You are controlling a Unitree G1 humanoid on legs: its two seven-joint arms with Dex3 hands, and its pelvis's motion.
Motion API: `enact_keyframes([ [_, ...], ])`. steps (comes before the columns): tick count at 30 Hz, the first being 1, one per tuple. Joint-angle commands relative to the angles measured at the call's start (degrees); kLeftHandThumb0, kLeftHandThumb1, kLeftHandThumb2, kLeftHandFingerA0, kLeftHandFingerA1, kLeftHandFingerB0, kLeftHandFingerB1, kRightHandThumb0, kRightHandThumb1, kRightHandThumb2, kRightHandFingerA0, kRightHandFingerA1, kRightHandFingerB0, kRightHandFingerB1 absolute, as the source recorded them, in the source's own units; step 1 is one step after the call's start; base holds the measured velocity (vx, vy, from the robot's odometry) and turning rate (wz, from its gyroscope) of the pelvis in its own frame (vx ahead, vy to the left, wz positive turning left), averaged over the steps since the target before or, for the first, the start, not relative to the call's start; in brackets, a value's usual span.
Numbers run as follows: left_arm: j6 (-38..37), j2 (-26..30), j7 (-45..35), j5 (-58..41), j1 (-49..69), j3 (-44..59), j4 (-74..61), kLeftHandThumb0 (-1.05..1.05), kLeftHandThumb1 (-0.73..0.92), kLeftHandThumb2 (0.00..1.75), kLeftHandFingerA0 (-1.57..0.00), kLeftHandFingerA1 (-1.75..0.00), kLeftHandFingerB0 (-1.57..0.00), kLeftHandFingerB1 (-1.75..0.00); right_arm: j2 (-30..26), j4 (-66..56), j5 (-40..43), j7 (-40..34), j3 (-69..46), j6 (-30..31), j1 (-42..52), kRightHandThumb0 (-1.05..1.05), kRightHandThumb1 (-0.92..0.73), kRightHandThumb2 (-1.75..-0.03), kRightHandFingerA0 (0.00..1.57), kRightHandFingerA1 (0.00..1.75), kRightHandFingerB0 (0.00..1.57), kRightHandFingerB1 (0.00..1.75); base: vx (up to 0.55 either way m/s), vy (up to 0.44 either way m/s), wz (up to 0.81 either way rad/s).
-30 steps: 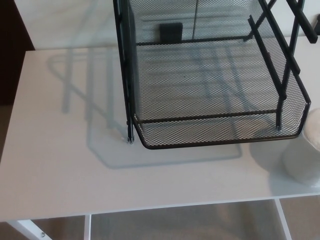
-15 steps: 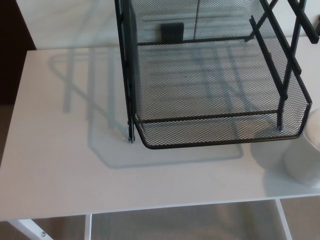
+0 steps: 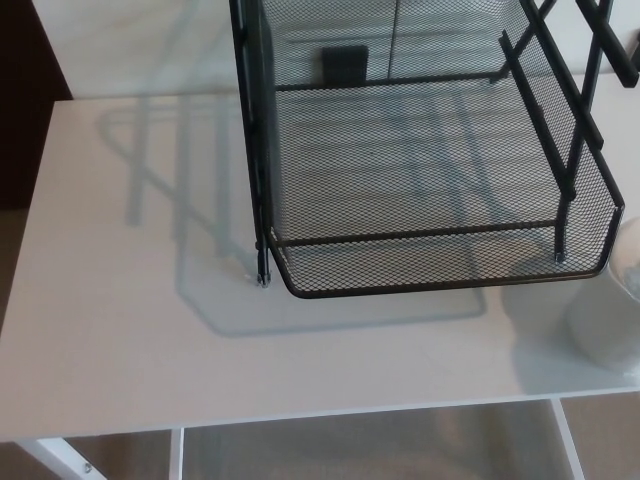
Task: The robot walks towards a desk on which a file tray is kept in the middle and a toilet paper roll is kept on its right. The robot uses its right hand to hook on finger in the gap of the roll and grabs it, lifts it and places it on the tray.
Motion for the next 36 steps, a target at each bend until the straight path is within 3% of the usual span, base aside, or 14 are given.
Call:
enact_keyframes([
  [1, -1.32, 1.01, -0.34, -0.33, -0.74, 0.54, 1.07, -0.59, 0.91, 0.68, -0.17, -0.53, -0.17, -0.42, 0.01, 0.29, -1.02, -0.38, 0.62, -1.34, -0.44, -0.4, -0.56, -0.57, 0.46, 0.47, 0.13, 0.26, 0.0, 0.0, 0.0],
  [17, -1.55, 1.37, -0.48, 0.23, 0.09, -0.44, -0.73, -0.6, 0.92, 0.67, -0.19, -0.55, -0.22, -0.46, -2.25, 1.27, -10.19, 3.04, 7.33, 5.77, -3.29, -0.41, -0.6, -0.59, 0.53, 0.45, 0.18, 0.28, 0.0, 0.0, 0.0],
  [18, -1.47, 1.12, -0.73, -0.56, -0.01, 0.3, -0.55, -0.58, 0.92, 0.68, -0.19, -0.55, -0.21, -0.46, -1.2, 2.37, -10.82, 1.95, 8.53, 6.04, -4.14, -0.39, -0.58, -0.57, 0.69, 0.49, 0.23, 0.29, 0.0, 0.0, 0.0],
  [20, -1.72, 1.22, -0.27, 0.26, -0.17, -0.26, -0.25, -0.61, 0.89, 0.68, -0.16, -0.54, -0.19, -0.45, -0.4, 3.3, -12.99, -0.3, 10.56, 4.91, -5.34, -0.4, -0.58, -0.6, 0.79, 0.53, 0.27, 0.31, 0.0, 0.0, 0.0],
  [22, -1.9, 1.26, -0.49, 0.18, 0.06, -0.2, -0.54, -0.61, 0.89, 0.68, -0.16, -0.54, -0.19, -0.45, -0.24, 3.87, -13.5, -1.37, 11.29, 4.37, -5.78, -0.4, -0.58, -0.6, 0.79, 0.53, 0.27, 0.31, 0.0, 0.0, 0.0],
  [23, -1.78, 1.35, -0.57, 0.42, -0.09, -0.44, -0.46, -0.61, 0.92, 0.69, -0.18, -0.52, -0.22, -0.44, 1.49, 4.65, -15.33, -4.64, 13.32, 2.9, -7.33, -0.35, -0.58, -0.58, 0.93, 0.57, 0.37, 0.34, 0.0, 0.0, 0.0],
  [25, -1.92, 1.08, -0.46, 0.4, 0.34, -0.47, -0.55, -0.61, 0.92, 0.69, -0.18, -0.52, -0.22, -0.44, 1.48, 4.92, -15.59, -5.34, 13.57, 2.55, -7.27, -0.35, -0.58, -0.58, 0.93, 0.57, 0.37, 0.34, 0.0, 0.0, 0.0],
  [26, -1.89, 0.95, -0.29, 0.39, 0.56, -0.47, -0.65, -0.61, 0.92, 0.65, -0.19, -0.53, -0.22, -0.44, 2.08, 5.02, -16.55, -6.4, 14.22, 2.63, -7.58, -0.27, -0.63, -0.59, 0.87, 0.99, 0.5, 0.37, 0.0, 0.0, 0.0],
  [27, -2.23, 0.93, -0.16, 0.43, 0.74, -0.47, -0.7, -0.6, 0.92, 0.66, -0.2, -0.53, -0.23, -0.45, 3.35, 5.27, -18.64, -8.66, 15.64, 2.82, -8.47, -0.22, -0.64, -0.59, 0.82, 1.23, 0.61, 0.4, 0.0, 0.0, 0.0],
  [28, -2.96, 0.94, -0.25, 0.45, 0.92, -0.47, -0.6, -0.6, 0.92, 0.66, -0.2, -0.53, -0.23, -0.45, 3.75, 5.51, -19.63, -9.89, 16.26, 2.74, -8.85, -0.22, -0.64, -0.59, 0.82, 1.23, 0.61, 0.4, 0.0, 0.0, 0.0],
  [29, -1.97, 0.82, 0.26, 0.29, 0.78, -0.28, -0.75, -0.6, 0.92, 0.66, -0.22, -0.53, -0.24, -0.44, 6.16, 6.67, -20.33, -15.73, 16.79, 0.78, -9.55, -0.14, -0.63, -0.58, 0.9, 1.43, 0.83, 0.5, 0.0, 0.0, 0.0],
  [32, -2.49, 0.57, -0.26, -0.78, 0.8, 0.73, -0.38, -0.59, 0.92, 0.67, -0.21, -0.54, -0.23, -0.45, 8.0, 8.42, -21.26, -21.04, 17.5, -1.49, -10.54, -0.11, -0.62, -0.59, 0.87, 1.48, 0.93, 0.58, 0.0, 0.0, 0.0],
  [33, -2.4, 0.71, 0.02, -0.12, 0.71, 0.17, -0.5, -0.61, 0.92, 0.69, -0.23, -0.53, -0.24, -0.44, 8.41, 9.31, -21.54, -23.31, 17.62, -2.64, -10.82, -0.11, -0.54, -0.56, 0.95, 1.38, 0.97, 0.6, 0.0, 0.0, 0.0],
  [36, -2.44, 1.1, 0.29, 1.44, 0.76, -1.33, -1.12, -0.61, 0.92, 0.7, -0.22, -0.53, -0.24, -0.44, 9.49, 10.94, -23.01, -27.9, 18.23, -3.56, -11.57, -0.16, -0.53, -0.61, 0.93, 1.39, 0.95, 0.62, 0.0, 0.0, 0.0],
])
